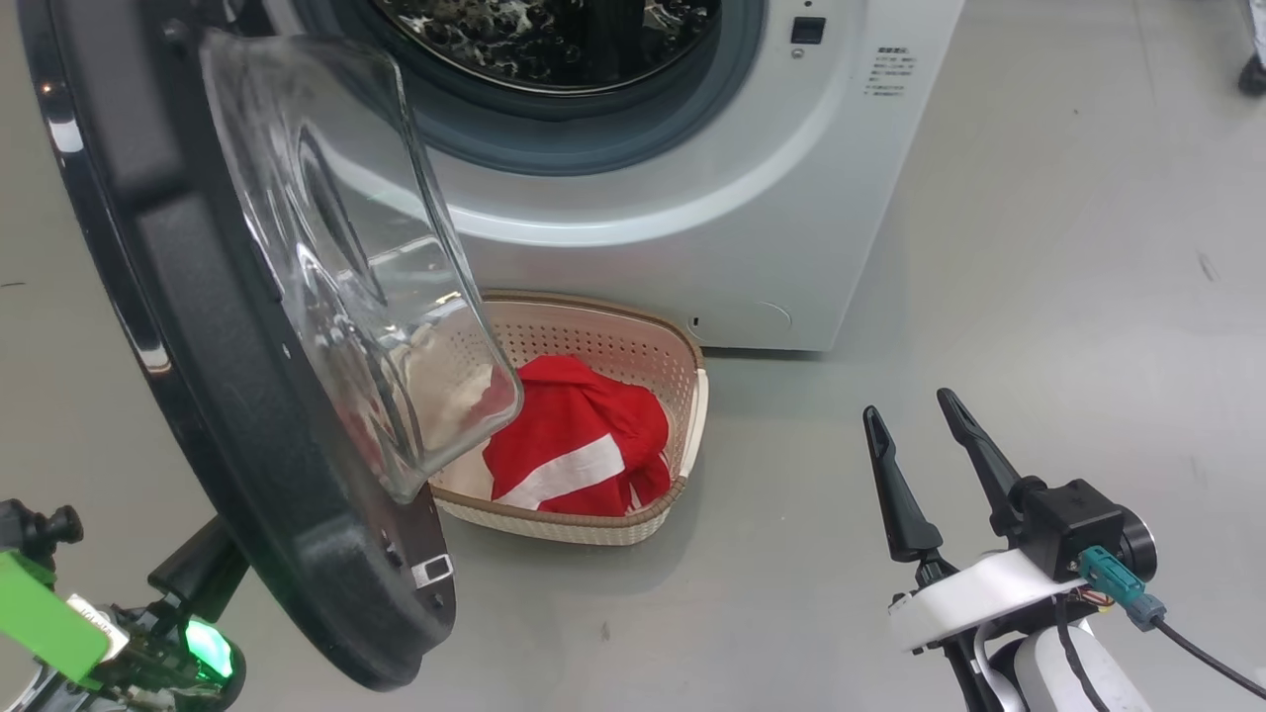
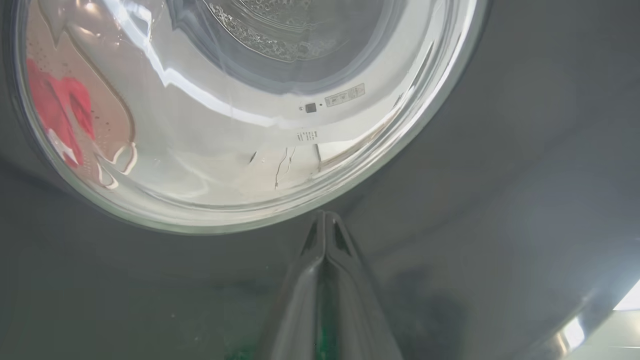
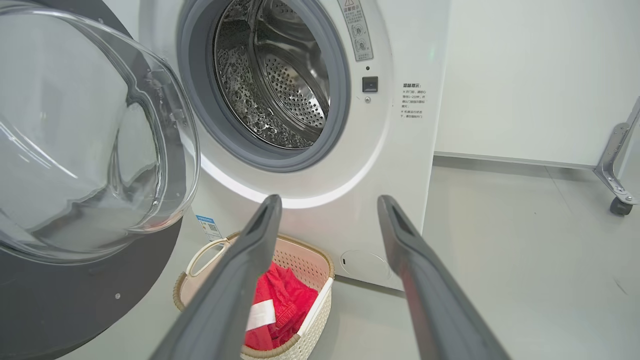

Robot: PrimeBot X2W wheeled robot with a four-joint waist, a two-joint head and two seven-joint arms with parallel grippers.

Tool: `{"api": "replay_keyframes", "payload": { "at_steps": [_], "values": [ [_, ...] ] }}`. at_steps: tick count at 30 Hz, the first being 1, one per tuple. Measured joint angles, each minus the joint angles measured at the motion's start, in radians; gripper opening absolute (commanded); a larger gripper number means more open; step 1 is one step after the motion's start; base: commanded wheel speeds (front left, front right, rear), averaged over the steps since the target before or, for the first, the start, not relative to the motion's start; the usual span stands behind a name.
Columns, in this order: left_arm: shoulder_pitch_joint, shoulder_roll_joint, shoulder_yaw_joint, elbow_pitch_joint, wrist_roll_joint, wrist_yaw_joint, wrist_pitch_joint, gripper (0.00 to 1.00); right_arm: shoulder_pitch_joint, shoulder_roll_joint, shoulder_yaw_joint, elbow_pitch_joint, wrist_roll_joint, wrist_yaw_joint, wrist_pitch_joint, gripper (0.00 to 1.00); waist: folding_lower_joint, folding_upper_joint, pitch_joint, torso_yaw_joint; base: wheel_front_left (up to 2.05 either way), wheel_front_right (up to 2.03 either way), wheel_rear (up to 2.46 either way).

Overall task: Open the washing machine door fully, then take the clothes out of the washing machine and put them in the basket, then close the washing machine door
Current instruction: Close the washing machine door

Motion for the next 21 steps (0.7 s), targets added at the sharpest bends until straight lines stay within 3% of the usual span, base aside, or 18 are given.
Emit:
{"api": "replay_keyframes", "payload": {
  "at_steps": [21],
  "values": [
    [-0.042, -0.046, -0.026, -0.011, 0.035, 0.0, -0.035, 0.0, -0.038, 0.011, 0.007, 0.021, 0.024, 0.007, -0.019, 1.0, 0.0, 0.0, 0.043, -0.22, 0.0, 0.0, 0.0]
  ]
}}
